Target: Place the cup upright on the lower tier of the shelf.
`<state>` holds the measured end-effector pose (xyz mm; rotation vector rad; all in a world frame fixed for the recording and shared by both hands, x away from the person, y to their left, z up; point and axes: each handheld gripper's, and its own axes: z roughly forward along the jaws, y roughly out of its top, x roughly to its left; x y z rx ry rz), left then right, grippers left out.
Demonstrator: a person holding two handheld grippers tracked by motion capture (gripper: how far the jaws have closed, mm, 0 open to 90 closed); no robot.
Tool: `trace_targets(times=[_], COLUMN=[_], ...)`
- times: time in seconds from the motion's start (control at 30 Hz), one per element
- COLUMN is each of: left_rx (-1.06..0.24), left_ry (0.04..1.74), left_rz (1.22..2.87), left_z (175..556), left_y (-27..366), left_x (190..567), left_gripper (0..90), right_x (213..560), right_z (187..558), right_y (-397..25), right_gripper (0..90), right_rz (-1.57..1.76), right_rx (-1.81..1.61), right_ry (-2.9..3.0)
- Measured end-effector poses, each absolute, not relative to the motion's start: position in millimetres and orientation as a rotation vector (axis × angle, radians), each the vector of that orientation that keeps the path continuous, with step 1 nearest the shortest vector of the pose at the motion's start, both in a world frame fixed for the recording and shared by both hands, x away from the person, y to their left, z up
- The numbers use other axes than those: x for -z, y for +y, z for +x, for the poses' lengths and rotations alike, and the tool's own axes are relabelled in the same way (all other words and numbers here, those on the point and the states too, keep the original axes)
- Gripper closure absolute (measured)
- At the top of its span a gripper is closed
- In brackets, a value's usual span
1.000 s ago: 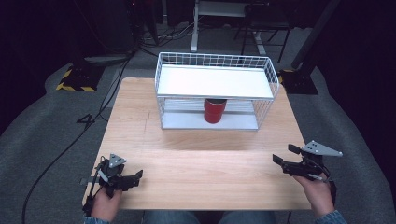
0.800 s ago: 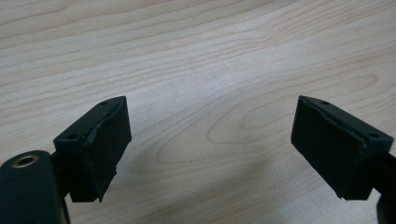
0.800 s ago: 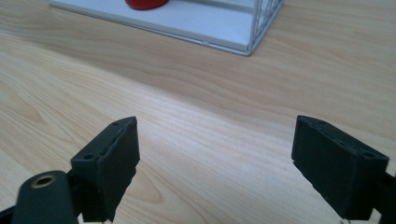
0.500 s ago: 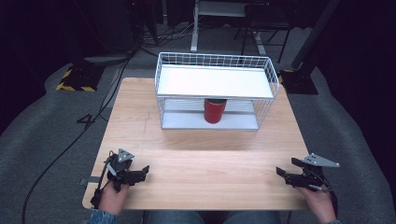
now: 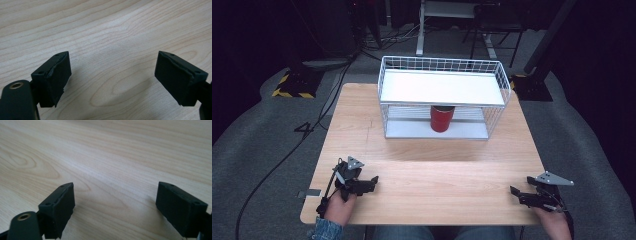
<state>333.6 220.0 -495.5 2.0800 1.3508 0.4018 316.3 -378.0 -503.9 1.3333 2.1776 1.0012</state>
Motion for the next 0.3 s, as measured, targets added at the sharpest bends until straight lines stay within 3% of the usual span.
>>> trace_targets(times=[0.3], left_rx=[-0.445], left_ry=[1.347], left_rz=[2.122], left_z=[334.1], left_y=[214.3], left_x=[497.8], left_gripper=[13.3], right_x=[504.7], right_z=[315.9], right_y=[-375.8], right_gripper=[13.5], right_rz=[1.293], right_rx=[-0.964], right_ry=[2.205])
